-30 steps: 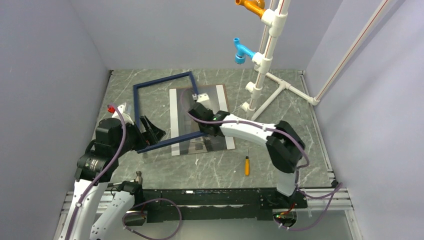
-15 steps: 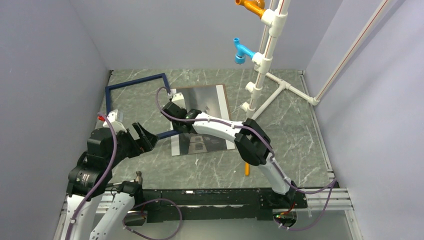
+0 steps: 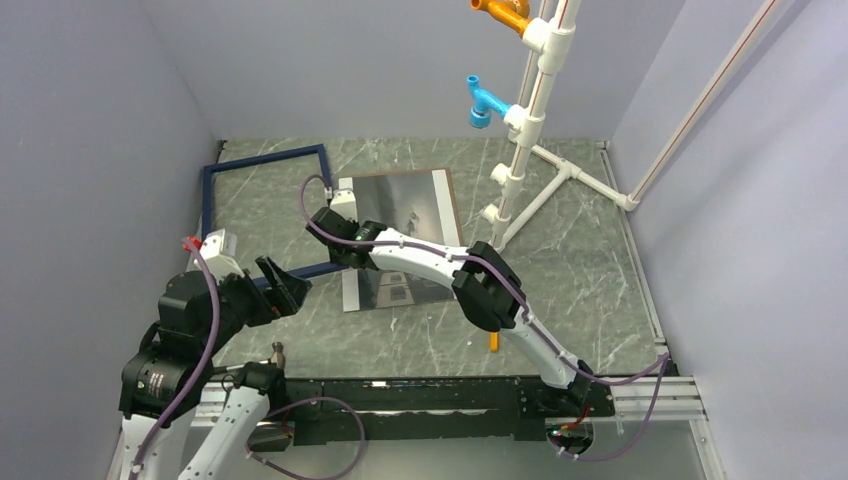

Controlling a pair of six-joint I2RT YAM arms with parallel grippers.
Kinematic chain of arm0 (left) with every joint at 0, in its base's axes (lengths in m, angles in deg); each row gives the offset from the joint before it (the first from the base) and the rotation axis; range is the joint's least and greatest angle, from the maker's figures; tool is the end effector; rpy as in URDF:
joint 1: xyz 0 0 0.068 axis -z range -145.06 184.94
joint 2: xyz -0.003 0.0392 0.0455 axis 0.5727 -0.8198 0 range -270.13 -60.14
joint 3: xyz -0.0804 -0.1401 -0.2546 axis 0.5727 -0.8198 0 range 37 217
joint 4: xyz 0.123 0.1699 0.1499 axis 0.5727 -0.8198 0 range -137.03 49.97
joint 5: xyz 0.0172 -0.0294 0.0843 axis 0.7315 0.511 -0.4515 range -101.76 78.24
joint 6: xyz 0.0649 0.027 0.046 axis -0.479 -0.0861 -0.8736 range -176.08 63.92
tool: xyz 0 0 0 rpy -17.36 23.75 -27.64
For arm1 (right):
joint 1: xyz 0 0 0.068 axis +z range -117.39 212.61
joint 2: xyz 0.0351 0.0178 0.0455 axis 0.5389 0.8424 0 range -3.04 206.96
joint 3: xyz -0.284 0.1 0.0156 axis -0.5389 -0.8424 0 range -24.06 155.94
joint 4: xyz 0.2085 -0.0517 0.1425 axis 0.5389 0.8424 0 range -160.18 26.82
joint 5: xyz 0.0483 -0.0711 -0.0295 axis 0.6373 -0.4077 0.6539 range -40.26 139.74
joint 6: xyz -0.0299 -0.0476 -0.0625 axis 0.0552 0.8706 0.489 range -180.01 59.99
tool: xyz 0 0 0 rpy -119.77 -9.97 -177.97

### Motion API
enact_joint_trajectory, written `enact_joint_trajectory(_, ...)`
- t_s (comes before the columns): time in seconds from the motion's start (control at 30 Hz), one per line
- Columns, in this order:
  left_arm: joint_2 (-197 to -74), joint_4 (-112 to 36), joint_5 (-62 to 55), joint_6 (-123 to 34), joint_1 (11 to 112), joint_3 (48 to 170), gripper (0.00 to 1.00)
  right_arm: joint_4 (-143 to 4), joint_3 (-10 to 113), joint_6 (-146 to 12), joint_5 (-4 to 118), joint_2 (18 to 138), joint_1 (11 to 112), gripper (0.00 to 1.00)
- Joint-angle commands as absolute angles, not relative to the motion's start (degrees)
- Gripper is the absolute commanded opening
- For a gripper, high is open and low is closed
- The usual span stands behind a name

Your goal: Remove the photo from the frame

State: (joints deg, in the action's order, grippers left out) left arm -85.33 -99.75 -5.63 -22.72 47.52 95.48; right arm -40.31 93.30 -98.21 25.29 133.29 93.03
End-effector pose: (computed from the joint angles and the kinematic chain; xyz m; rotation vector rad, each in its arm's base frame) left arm 0.0517 -0.0197 0.3554 -0.3078 2.0616 -0.6066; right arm 0.3091 0.4829 0.1884 -0.2645 2.3355 0.3362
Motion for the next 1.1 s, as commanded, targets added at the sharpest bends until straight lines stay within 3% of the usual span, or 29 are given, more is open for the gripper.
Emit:
enact_joint_trajectory(0.0,-84.17,-101.01,-6.71,-24.04,47.59,97.15,0.99,-46.43,95.59,-100.96,31.88,133.67,94.16,0.00)
enact_joint_trajectory(0.17,-83.94,-101.03,-7.42,-23.75,47.59,96.88,1.00,-51.31,92.81,-100.33,36.79,133.38,94.39,0.06)
enact_joint_trajectory(0.47,-84.40,-100.38,-7.07,-22.36,47.59,95.31,0.99,-64.60,82.05,-100.19,50.03,127.11,93.52,0.50)
enact_joint_trajectory(0.63,-84.80,-100.23,-7.97,-22.15,47.59,95.17,0.99,-74.42,66.15,-100.32,59.10,118.89,91.55,0.56)
enact_joint_trajectory(0.8,-86.44,-97.44,-5.79,-21.89,47.59,92.46,0.99,-69.99,57.71,-90.36,55.16,108.21,90.52,0.72)
enact_joint_trajectory(0.93,-89.03,-92.52,-0.41,-21.41,47.59,87.77,1.00,-61.22,52.21,-85.99,52.56,101.66,87.57,0.75)
enact_joint_trajectory(1.07,-93.04,-84.91,8.03,-20.75,47.59,81.94,0.99,-62.66,38.23,-84.80,51.63,91.03,83.44,0.99)
